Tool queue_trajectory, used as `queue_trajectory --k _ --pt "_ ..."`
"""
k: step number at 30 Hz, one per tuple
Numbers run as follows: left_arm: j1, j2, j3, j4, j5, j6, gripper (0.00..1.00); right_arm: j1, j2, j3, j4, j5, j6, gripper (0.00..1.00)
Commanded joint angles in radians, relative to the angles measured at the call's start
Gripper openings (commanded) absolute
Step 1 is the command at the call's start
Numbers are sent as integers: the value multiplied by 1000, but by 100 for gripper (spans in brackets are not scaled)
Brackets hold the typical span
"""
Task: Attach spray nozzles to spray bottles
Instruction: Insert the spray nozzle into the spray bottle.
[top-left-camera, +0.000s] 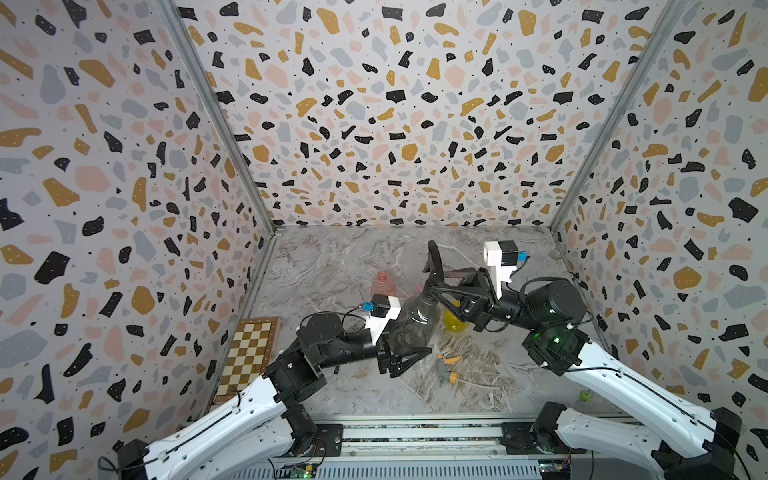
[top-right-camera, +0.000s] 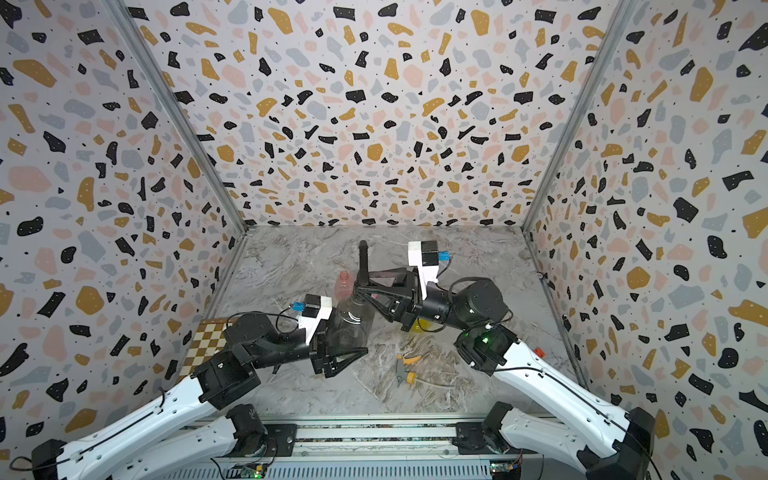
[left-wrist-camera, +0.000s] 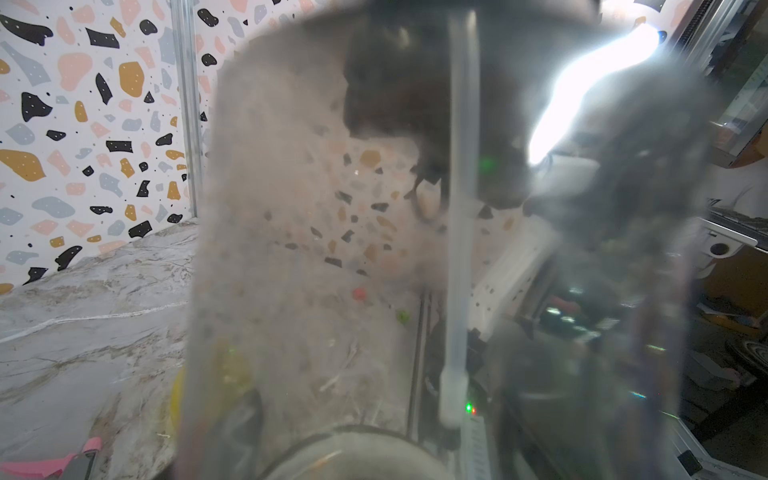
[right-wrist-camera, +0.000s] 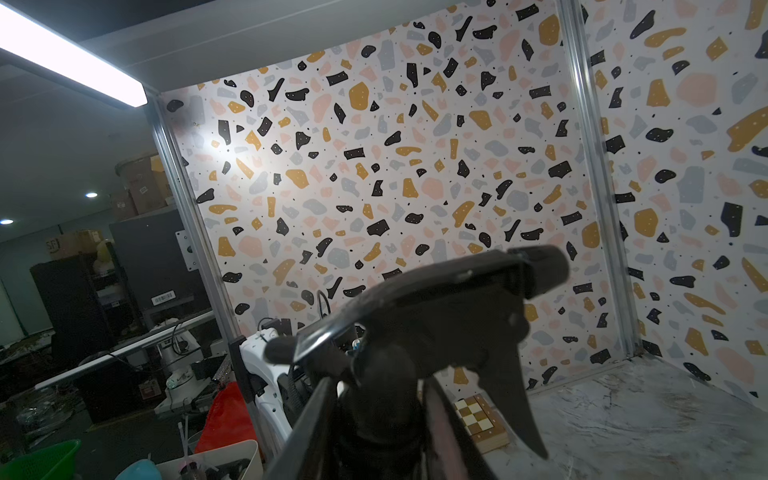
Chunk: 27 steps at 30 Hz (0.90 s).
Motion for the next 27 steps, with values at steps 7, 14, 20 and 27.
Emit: queue_trajectory --k 7,14,20,27 --pt "-2 -49 58 26 -16 29 0 5 -37 36 -175 -17 -80 34" --pt "-2 -69 93 -83 -40 105 0 8 -61 34 -212 12 -71 43" --pt "-2 -73 102 -122 -53 139 0 10 -86 54 -258 12 -88 56" --pt "-3 -77 103 -142 -69 161 0 8 -117 112 -371 -5 -155 73"
